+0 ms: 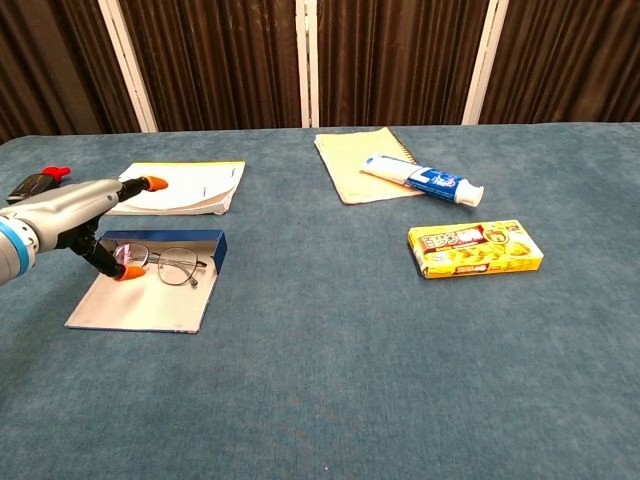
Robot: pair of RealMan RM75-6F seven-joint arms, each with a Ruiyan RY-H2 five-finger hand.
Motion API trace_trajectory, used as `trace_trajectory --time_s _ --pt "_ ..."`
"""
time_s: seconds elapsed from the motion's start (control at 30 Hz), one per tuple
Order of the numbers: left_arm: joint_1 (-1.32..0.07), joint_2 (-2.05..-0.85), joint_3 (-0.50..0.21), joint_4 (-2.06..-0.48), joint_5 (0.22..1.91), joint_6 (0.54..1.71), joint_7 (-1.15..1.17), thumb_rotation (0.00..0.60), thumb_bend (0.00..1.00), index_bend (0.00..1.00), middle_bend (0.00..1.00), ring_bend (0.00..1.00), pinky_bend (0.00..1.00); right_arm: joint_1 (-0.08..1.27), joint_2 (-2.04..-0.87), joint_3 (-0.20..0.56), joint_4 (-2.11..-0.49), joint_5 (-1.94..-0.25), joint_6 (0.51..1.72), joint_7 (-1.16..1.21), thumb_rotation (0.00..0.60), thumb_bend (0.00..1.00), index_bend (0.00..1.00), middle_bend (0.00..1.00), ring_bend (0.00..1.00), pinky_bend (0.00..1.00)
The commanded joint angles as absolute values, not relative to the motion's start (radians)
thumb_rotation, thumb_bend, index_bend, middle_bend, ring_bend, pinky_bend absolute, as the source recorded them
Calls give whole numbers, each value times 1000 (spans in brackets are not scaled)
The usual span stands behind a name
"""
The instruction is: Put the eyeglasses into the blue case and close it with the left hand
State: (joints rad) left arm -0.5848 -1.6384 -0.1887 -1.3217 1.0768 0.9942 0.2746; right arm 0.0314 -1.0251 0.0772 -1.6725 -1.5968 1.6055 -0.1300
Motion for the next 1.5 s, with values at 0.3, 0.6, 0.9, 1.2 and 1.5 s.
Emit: trace_trajectory --time_s 0.3,0.6,0.9,1.2,1.5 --pt "-611 -1651 -188 -1268 1103 984 273 600 192 0 0 0 0 31 -1025 77 -1672 -1597 1608 -130 600 0 0 0 0 0" --pt "-666 -1696 -206 -1170 1048 916 330 600 190 0 0 0 0 36 -1032 85 -1665 -1575 1596 -144 600 0 0 0 0 0" --pt "-726 -1745 -229 -1052 1029 847 316 600 191 0 0 0 0 39 -1038 96 -1663 -1545 1587 -160 600 0 0 0 0 0" --pt "-764 -1770 -240 -969 1034 811 293 600 192 0 0 0 0 44 -1045 100 -1658 -1526 1573 -175 600 0 0 0 0 0" --pt "-766 -1759 -252 -990 1047 813 233 600 192 0 0 0 0 42 -1046 98 -1661 -1524 1575 -179 600 0 0 0 0 0"
